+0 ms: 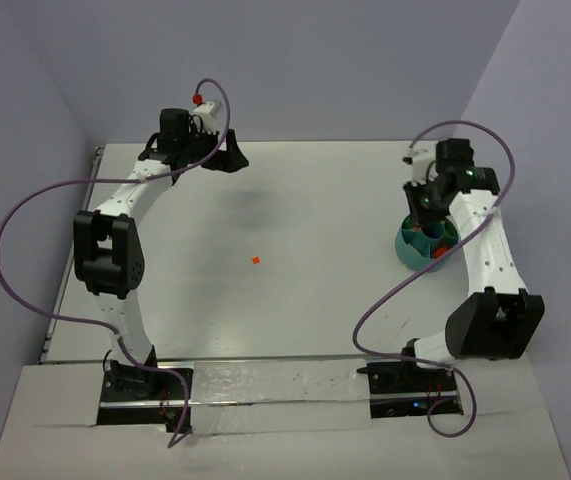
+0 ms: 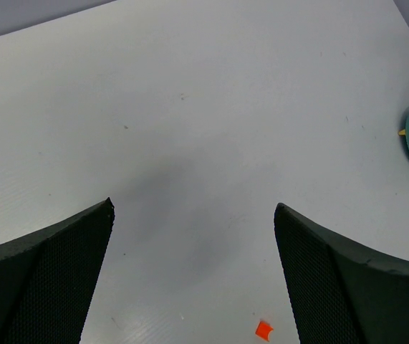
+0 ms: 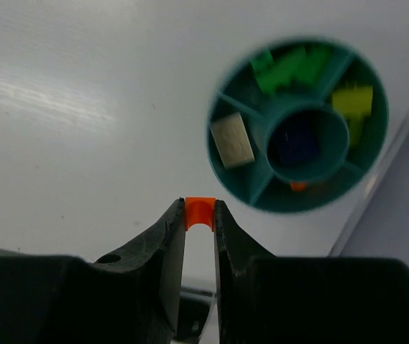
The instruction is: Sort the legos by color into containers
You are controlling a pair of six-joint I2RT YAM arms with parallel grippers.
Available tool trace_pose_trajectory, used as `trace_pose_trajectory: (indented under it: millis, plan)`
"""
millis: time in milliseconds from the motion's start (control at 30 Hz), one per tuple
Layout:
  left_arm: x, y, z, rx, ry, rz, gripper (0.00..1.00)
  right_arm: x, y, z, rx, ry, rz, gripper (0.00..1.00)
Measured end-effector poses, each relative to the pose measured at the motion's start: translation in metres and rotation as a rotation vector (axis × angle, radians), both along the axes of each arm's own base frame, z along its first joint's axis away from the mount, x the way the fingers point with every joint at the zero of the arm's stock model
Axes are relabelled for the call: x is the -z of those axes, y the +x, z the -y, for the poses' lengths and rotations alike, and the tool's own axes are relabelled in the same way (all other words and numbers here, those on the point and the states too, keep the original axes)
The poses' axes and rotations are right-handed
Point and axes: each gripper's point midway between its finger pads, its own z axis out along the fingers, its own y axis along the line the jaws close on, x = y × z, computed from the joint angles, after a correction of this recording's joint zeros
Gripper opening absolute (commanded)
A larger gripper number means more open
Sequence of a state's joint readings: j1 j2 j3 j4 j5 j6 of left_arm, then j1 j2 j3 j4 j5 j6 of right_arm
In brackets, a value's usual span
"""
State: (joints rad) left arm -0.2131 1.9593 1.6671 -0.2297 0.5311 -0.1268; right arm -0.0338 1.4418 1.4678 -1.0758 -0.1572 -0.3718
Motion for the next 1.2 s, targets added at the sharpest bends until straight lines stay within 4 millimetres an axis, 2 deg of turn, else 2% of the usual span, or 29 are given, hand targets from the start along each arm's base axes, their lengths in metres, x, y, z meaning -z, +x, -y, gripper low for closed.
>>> trace_pose_trajectory:
  millis: [133, 233, 300, 533, 767, 1033, 1200]
  plan:
    - [0.007, 0.001, 0.013, 0.018, 0.001, -0.009, 0.99, 0.016, -0.048, 0.050, 0.175, -0.007, -0.082, 0.00]
    - [0.013, 0.000, 0.018, 0.022, -0.003, -0.027, 0.99, 0.020, -0.068, 0.071, 0.246, -0.015, -0.098, 0.00]
    - [0.015, 0.000, 0.020, 0.023, -0.005, -0.033, 0.99, 0.023, -0.074, 0.079, 0.267, -0.023, -0.111, 0.00]
    - [0.010, 0.007, 0.021, 0.018, -0.008, -0.018, 0.99, 0.041, -0.063, 0.093, 0.240, -0.047, -0.165, 0.00]
    - [0.011, 0.011, 0.017, -0.010, 0.008, -0.014, 0.99, 0.057, -0.029, 0.109, 0.202, -0.069, -0.182, 0.01]
    - [0.025, 0.009, 0.012, -0.039, 0.032, -0.039, 0.99, 0.053, 0.000, 0.122, 0.167, -0.103, -0.150, 0.02]
    - [0.029, 0.009, 0.010, -0.049, 0.040, -0.045, 0.99, 0.056, 0.001, 0.124, 0.142, -0.113, -0.162, 0.02]
